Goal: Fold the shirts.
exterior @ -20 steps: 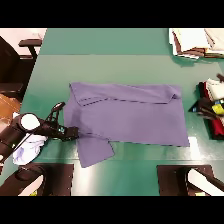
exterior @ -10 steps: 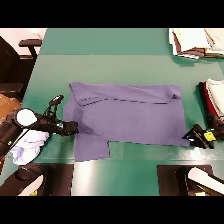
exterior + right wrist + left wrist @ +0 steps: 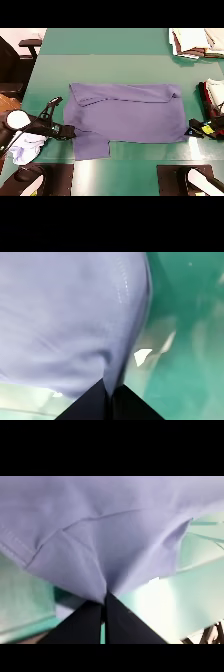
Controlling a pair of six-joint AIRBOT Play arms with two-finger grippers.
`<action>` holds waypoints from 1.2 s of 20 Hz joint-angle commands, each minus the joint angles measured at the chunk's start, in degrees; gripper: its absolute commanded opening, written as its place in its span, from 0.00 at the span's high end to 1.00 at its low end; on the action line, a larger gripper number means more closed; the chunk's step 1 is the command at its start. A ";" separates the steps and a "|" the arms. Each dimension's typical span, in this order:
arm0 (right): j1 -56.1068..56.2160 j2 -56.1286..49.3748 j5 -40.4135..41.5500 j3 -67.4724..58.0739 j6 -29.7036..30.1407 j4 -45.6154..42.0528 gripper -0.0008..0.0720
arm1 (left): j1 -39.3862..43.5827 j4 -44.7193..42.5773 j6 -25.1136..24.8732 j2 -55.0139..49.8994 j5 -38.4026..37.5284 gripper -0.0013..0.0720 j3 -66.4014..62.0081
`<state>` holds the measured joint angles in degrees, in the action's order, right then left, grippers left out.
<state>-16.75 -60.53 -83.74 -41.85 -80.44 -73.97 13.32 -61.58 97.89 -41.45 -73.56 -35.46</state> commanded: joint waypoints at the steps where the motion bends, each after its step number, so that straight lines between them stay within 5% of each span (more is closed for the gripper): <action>1: 1.90 7.67 -5.16 -3.48 -0.07 -4.55 0.96 | 0.04 2.10 3.08 5.68 -8.39 0.95 -1.01; 4: 1.90 11.34 -6.51 -8.50 -0.09 -4.33 0.96 | 0.04 1.73 3.06 6.10 -12.37 0.95 -6.86; 7: 1.92 9.18 -3.13 -13.86 -0.07 -3.52 0.96 | 0.02 -2.91 1.90 4.94 -2.78 0.95 -10.69; 14: 9.97 -14.53 4.57 -31.15 -0.04 -2.05 0.96 | -0.04 -15.89 0.07 -14.49 21.16 0.95 -17.46; 20: 12.85 -30.93 5.84 -46.60 -0.04 7.10 0.96 | -0.02 -16.04 0.04 -29.46 27.65 0.94 -23.37; 21: 12.52 -32.87 5.49 -48.83 -0.04 8.57 0.91 | -0.04 -16.04 0.07 -30.32 27.91 0.71 -23.98; 22: 11.85 -34.71 4.94 -50.97 -0.02 10.47 0.62 | -0.02 -16.00 0.28 -30.56 28.28 0.34 -24.65; 23: 11.15 -36.04 4.09 -52.81 0.72 13.22 0.43 | -0.02 -16.00 0.28 -30.49 28.20 0.23 -25.46; 24: 9.99 -36.92 2.82 -54.21 3.06 16.20 0.42 | -0.02 -16.02 0.24 -30.49 27.28 0.23 -26.93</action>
<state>-5.37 -92.88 -78.96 -90.63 -80.03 -65.28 13.28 -77.43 98.00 -69.97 -47.40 -59.75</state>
